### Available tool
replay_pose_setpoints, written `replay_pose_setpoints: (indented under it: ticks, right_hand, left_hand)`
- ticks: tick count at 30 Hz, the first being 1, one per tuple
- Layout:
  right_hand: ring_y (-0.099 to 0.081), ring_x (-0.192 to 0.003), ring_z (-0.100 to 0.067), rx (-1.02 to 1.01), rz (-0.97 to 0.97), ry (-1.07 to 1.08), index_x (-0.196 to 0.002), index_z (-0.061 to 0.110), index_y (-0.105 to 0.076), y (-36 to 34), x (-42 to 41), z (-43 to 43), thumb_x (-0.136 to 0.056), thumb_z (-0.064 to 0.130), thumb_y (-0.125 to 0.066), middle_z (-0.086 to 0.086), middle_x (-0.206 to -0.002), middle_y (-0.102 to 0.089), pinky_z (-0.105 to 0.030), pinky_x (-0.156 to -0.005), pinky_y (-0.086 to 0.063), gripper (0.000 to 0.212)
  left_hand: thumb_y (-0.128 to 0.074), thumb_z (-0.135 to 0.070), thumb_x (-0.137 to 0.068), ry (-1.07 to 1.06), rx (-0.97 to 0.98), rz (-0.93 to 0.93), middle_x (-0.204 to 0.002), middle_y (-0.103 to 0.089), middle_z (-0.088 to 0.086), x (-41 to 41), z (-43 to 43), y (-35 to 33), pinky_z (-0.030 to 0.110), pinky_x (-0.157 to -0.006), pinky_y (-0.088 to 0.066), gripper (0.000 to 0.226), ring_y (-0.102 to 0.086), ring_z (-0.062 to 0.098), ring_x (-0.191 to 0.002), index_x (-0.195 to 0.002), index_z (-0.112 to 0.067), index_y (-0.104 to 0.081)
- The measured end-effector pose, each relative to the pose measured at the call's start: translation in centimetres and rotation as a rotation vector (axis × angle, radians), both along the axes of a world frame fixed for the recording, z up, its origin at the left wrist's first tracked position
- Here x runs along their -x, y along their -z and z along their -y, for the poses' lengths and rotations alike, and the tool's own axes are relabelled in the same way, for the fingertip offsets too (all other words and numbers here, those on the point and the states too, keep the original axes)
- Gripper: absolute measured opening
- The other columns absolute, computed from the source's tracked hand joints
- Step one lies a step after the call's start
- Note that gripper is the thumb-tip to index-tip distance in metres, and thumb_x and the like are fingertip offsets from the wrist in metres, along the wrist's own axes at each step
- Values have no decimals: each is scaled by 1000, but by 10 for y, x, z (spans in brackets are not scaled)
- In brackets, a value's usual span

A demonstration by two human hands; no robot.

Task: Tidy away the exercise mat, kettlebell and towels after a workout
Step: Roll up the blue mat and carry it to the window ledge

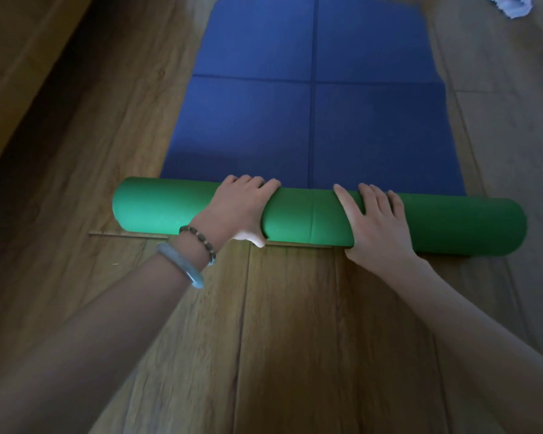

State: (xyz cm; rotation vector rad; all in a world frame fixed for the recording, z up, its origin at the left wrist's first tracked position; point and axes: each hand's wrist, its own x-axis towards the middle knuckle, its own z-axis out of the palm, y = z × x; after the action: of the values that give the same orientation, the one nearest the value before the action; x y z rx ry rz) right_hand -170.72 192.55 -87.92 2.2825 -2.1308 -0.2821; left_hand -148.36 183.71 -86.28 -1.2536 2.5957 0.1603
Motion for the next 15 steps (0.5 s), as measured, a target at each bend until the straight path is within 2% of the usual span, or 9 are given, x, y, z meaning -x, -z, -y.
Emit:
replay_pose_setpoints:
  ticks: [3,8,15]
  right_hand:
    - [-42,-125,-35,49,8,-27,-145,21,-25,0,3,8,-55,27,-83,-21,-132,-46,-51,-107,-29,107]
    - [-38,-125,-27,-97,-10,-64,-144,26,-10,-12,2,-6,-64,40,-74,-10,-136,-40,-46,-108,-26,104]
    - [-36,-122,-23,-327,33,-100,-144,29,-3,-27,-10,-49,-64,47,-70,-3,-132,-38,-43,-105,-27,106]
  left_hand:
    - [-80,-52,-51,-10,-31,9,-121,-52,-2,2,6,-4,36,-94,-35,102,-48,21,-111,-135,-27,-28]
    - [-80,-51,-50,-13,-194,48,-111,-53,-4,0,-8,-11,35,-87,-37,96,-50,19,-102,-129,-28,-31]
    - [-82,-51,-46,-5,-535,86,-105,-51,-11,-12,-40,-13,36,-84,-46,91,-51,14,-96,-122,-34,-34]
